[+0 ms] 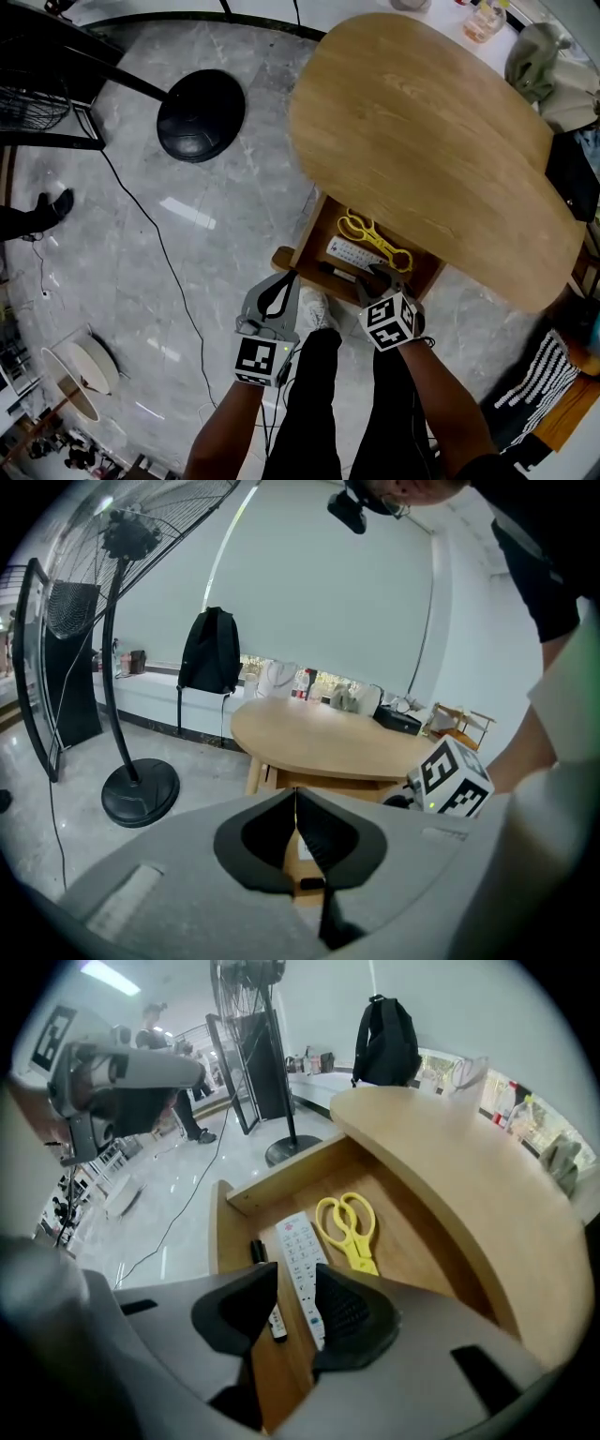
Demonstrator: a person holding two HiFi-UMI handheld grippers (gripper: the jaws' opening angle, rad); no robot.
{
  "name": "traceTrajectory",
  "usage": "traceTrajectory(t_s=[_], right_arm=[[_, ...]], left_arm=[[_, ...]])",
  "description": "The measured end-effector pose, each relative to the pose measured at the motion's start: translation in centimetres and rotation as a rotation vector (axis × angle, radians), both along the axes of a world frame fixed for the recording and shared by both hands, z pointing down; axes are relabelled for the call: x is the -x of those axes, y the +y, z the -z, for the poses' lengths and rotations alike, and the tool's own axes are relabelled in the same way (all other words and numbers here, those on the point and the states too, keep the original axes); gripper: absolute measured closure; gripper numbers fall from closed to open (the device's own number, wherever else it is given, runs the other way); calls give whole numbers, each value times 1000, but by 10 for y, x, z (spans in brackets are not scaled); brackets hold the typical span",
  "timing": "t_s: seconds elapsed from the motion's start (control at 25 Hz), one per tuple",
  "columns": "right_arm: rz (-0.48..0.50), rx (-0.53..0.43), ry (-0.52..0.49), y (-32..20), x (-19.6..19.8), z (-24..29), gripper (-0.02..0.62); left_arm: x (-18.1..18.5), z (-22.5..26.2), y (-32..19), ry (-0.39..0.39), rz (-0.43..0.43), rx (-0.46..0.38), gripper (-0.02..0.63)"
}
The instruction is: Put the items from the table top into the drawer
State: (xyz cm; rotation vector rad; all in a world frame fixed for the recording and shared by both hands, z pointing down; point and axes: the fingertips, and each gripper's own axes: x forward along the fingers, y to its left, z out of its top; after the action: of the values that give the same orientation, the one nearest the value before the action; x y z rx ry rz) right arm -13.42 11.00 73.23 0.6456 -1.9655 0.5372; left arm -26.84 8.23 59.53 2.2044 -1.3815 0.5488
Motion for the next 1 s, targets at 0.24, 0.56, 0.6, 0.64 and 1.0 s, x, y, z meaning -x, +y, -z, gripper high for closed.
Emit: traceTrajectory(t_s=[0.24, 0.56, 0.6, 0.64, 1.0], right_arm=[[-54, -125, -85, -29, -6, 74, 474], [-177, -289, -188, -67, -42, 219, 483], [-194, -306, -202, -71, -49, 243, 485], [-211, -328, -215, -74, -57, 268, 492], [-364, -638, -322, -100, -127, 480, 597]], left_arm=[[-15, 26, -18, -14, -34, -41, 588], [-64, 107, -51, 8, -99, -109, 588], [-73, 124, -54, 17, -106, -119, 588], [-84, 143, -57, 24, -116, -131, 588], [-148, 319, -92, 80, -195, -286, 588]])
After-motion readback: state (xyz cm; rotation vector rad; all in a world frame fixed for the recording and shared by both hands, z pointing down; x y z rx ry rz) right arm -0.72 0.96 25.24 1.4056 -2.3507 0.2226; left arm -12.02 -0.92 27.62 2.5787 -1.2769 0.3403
